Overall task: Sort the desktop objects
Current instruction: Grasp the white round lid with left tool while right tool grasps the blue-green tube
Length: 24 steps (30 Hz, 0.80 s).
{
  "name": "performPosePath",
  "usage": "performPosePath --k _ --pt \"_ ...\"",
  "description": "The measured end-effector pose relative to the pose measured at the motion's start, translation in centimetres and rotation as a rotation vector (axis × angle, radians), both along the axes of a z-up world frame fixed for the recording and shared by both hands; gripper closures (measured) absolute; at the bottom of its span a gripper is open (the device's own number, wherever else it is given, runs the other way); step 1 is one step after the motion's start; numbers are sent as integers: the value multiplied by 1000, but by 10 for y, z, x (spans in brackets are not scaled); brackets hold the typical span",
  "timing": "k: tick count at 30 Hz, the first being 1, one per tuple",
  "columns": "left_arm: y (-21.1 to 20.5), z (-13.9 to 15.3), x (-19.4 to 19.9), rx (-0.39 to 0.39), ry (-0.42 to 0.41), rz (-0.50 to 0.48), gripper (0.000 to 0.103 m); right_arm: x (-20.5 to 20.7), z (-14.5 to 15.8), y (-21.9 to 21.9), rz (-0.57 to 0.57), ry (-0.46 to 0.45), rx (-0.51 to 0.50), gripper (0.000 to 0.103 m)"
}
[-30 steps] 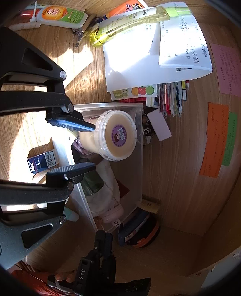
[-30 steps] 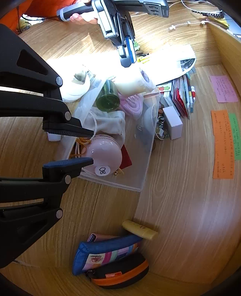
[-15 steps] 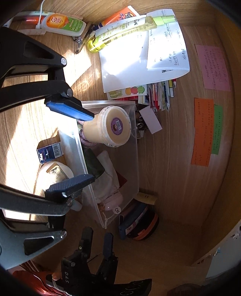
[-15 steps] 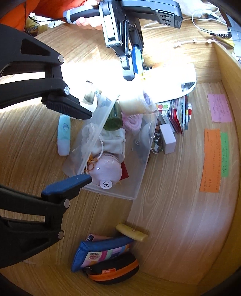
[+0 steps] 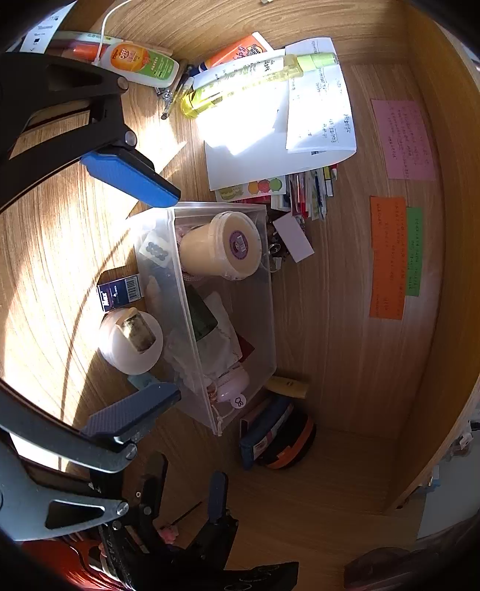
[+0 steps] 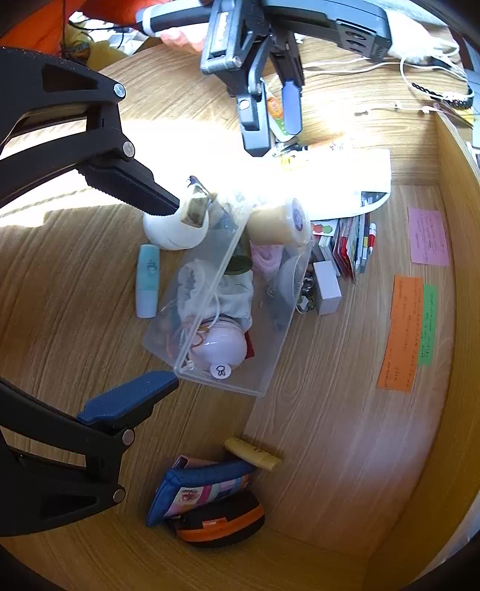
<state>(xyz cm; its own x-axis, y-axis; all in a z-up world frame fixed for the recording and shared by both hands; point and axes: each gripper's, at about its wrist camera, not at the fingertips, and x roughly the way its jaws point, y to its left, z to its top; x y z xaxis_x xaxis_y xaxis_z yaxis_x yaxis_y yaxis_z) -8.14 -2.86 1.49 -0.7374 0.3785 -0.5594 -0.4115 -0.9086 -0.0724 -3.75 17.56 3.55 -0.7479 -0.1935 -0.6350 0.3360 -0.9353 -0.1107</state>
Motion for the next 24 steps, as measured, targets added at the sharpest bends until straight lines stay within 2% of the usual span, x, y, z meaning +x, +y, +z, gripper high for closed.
performPosePath --k 4,11,14,17,18,19,21,24 --pt "-5 -9 4 2 -31 12 6 5 -7 3 -4 -12 3 19" --pt "-4 -42 -2 12 -157 7 6 1 -33 10 -19 -107 -37 19" --pt "4 -54 -4 1 -188 -33 6 -5 -46 11 -18 -167 -59 19" --pt "14 -56 -7 -15 -178 -68 7 -12 -56 10 -13 -205 -65 19" --pt "16 -56 -8 -21 -173 -78 12 -13 -58 9 -13 -211 -65 19" --pt "19 -56 -9 -31 -171 -91 21 -15 -59 9 -11 -218 -65 19" --pt "26 -56 -13 -50 -180 -118 31 -20 -62 8 -7 -231 -64 19" --pt "35 -59 -20 -64 -192 -145 37 -29 -65 7 -8 -257 -64 19"
